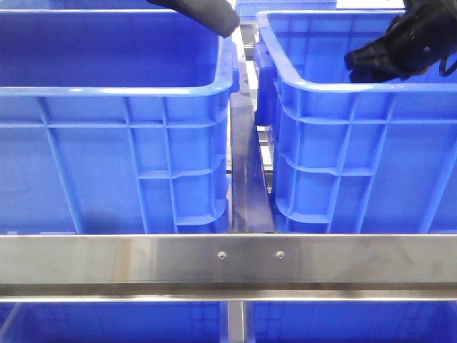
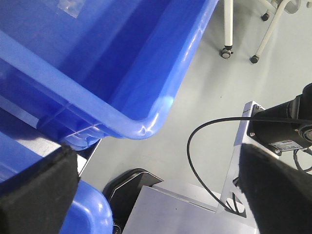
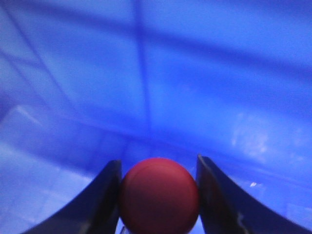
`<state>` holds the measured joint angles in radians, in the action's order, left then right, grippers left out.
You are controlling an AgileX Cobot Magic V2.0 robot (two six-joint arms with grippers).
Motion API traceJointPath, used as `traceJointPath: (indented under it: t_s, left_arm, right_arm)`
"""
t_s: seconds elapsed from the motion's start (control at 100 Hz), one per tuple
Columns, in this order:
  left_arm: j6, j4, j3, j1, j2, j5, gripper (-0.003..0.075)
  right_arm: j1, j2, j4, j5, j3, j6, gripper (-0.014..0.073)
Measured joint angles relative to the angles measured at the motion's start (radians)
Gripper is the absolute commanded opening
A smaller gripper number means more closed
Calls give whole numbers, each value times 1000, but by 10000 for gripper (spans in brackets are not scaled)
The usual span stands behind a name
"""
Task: Pick red and yellow buttons and place in box
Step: 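Carry the red button with the right gripper into the empty bin, release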
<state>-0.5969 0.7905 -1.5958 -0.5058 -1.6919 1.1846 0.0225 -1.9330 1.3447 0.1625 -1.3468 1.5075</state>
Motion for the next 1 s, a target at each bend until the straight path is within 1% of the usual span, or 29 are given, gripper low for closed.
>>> traceJointPath:
  t_s: [0.21,0.26,0.33,0.43,0.48,0.55,0.84,1.0]
  left_arm:
    - [0,0,0,0,0,0,619]
    - [0,0,0,0,0,0,619]
    - [0,0,0,0,0,0,619]
    - [0,0,0,0,0,0,619]
    - [0,0,0,0,0,0,619]
    - [0,0,0,0,0,0,619]
    - [0,0,0,0,0,0,619]
    - [0,0,0,0,0,0,619]
  right_arm:
    - [0,-2,2,0,-2,0,207]
    - [0,-2,4,0,-2,0,223]
    - [0,-2,4,0,-2,0,289]
    - [0,-2,4,0,-2,0,445]
    - [0,-3,4,0,-2,0,505]
    - [0,-6,4,0,-2,3,556]
    - [0,2,4,-15,-2,3,562]
    - [0,42,4,-8,-2,3,562]
